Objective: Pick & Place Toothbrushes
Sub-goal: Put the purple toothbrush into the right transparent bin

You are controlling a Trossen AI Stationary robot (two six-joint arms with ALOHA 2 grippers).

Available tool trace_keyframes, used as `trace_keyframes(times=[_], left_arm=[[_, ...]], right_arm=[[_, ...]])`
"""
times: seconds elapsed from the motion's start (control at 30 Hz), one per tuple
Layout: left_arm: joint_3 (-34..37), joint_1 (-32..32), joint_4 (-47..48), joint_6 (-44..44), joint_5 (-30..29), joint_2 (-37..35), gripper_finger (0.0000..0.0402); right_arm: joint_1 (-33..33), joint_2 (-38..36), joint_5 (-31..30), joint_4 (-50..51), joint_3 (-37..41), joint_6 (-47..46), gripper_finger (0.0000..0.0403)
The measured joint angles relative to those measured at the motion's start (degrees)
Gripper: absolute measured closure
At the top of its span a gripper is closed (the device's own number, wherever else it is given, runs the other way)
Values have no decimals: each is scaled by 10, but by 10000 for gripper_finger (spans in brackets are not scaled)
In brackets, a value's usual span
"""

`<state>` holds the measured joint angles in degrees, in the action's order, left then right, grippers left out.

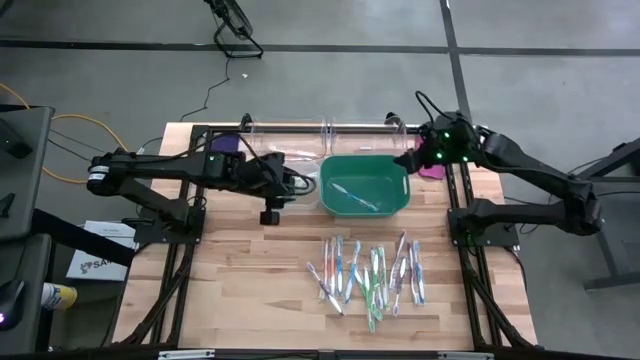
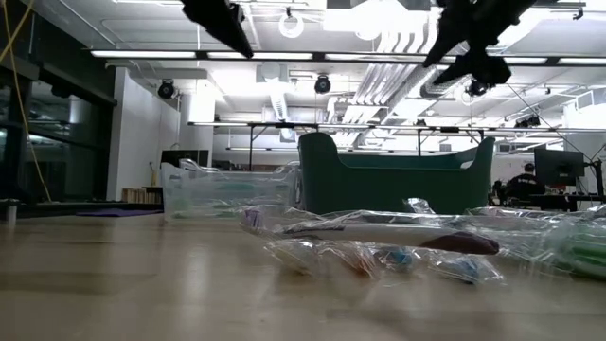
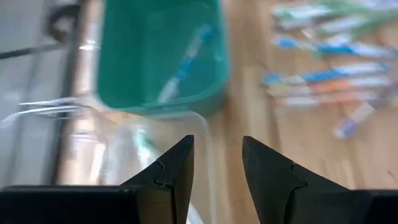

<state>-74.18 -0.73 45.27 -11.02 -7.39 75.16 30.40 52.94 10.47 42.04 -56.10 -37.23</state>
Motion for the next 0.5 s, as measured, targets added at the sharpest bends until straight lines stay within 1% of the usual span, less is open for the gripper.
trace_keyframes(times=[0.07, 0.1, 0.17, 0.23, 0.3, 0.37, 0.43, 0.5], left_arm=[[4, 5, -15, -41, 48, 11, 271], [7, 11, -20, -64, 63, 14, 271], [13, 18, 0, -109, 77, 23, 271], [13, 35, -19, -135, 81, 36, 271], [23, 44, -10, -166, 79, 49, 271], [28, 57, -41, -202, 75, 69, 269], [37, 65, -33, -221, 70, 86, 266], [37, 74, -55, -222, 66, 110, 260]], right_arm=[[-22, -13, 0, 3, 0, 0, 231], [-32, -18, 0, 6, 0, 0, 231], [-50, -25, 0, 9, 0, 0, 231], [-66, -29, -3, 9, 0, 0, 231], [-81, -31, -15, 10, 0, 0, 231], [-94, -30, -28, 10, 0, 8, 231], [-108, -30, -31, 6, 0, 32, 231], [-126, -30, -29, 1, 0, 69, 231]])
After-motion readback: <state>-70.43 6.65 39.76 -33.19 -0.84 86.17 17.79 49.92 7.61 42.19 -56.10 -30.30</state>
